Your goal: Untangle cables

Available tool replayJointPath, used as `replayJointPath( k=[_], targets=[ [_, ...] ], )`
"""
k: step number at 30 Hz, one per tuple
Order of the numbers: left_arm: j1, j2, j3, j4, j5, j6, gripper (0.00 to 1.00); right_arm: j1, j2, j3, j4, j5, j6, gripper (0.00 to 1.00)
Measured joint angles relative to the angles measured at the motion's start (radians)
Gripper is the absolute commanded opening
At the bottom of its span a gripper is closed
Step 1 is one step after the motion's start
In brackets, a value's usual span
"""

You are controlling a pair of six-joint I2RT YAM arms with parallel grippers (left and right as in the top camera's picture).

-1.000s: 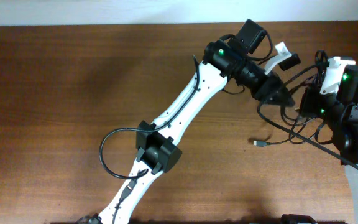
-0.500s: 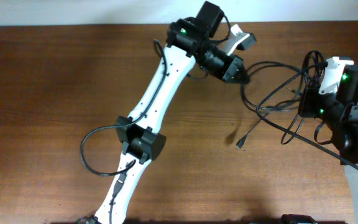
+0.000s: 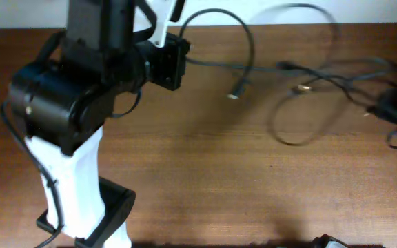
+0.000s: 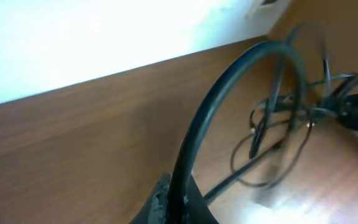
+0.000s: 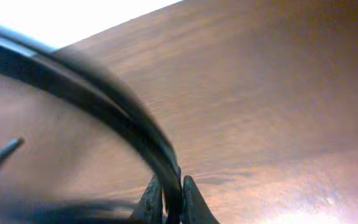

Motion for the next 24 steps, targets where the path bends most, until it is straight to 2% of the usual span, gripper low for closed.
replayJointPath(
  k=[5,10,15,17,20,24],
  targets=[
    [-0.054,-0.014,-0.029,0.006,0.0,-0.051,0.0,-0.245,0.034,0.015,0.042,-0.328,0.072,0.04],
    [-0.071,-0.113,-0.137,0.013,-0.048,-0.085,0.0,-0.243,0.126,0.019,0.058,-0.515,0.078,0.04],
    [-0.071,-0.279,-0.319,0.027,-0.134,-0.115,0.0,-0.222,0.115,0.023,0.072,-0.607,0.083,0.04],
    [-0.055,-0.335,-0.391,0.016,-0.243,-0.128,0.0,-0.236,0.138,0.026,0.091,-0.528,0.114,0.04],
    [0.143,-0.515,-0.417,-0.002,-0.477,-0.132,0.0,-0.376,0.286,0.018,0.108,-0.314,0.153,0.04],
    [0.248,-0.682,-0.404,-0.003,-0.546,-0.132,0.0,-0.35,0.292,0.012,0.106,-0.258,0.164,0.04]
  ],
)
